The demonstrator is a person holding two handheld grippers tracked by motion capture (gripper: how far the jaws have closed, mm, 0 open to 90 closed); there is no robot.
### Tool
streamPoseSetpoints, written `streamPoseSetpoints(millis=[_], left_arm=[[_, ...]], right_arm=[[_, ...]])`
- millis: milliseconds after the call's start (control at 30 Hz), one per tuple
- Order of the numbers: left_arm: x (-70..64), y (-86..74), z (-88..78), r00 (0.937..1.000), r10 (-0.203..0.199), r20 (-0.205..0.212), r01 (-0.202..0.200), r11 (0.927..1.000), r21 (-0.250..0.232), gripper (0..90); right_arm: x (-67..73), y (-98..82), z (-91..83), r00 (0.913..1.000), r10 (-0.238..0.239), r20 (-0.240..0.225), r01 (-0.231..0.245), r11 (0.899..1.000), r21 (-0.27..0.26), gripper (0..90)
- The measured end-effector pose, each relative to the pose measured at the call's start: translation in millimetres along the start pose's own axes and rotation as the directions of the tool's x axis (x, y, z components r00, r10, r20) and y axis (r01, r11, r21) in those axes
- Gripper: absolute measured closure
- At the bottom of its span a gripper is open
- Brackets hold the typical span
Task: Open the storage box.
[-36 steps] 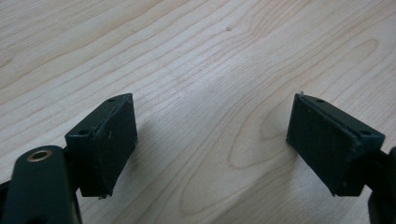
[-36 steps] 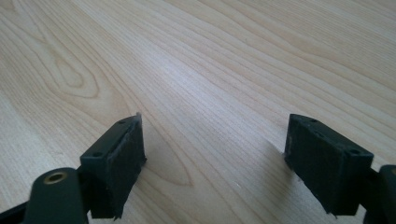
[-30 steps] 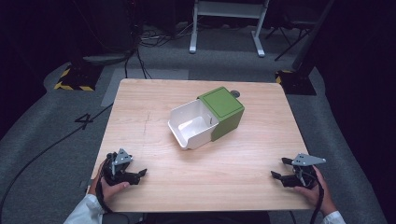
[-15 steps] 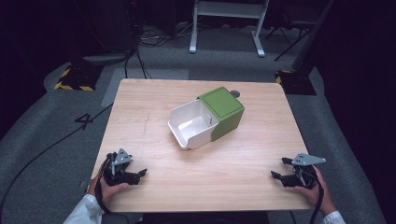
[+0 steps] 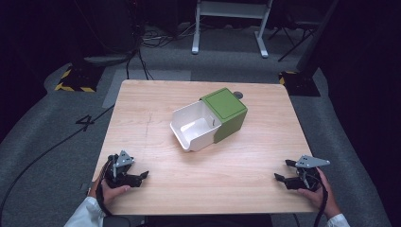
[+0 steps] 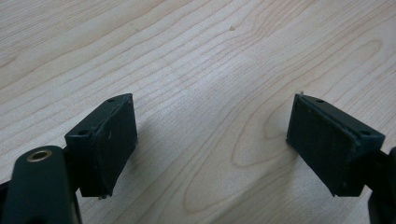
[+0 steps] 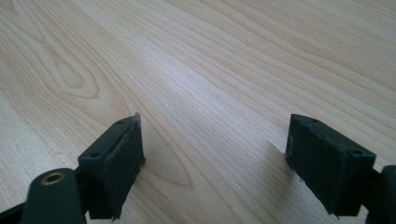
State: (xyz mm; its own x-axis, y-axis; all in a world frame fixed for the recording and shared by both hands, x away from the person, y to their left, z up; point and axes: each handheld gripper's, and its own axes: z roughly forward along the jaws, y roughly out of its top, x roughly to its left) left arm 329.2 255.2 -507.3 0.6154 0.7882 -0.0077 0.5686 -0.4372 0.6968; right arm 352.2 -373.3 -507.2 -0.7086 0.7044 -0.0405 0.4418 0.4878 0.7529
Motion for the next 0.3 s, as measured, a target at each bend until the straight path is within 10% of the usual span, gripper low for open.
streamPoseSetpoints(millis=[300], left_arm=[[0.3,0.2,0.3,1.0000,0.000,0.001,0.000,1.0000,0.000,16.3]], right_arm=[[0.3,0.0,-0.1,1.0000,-0.003,-0.001,0.003,1.000,-0.001,19.5]])
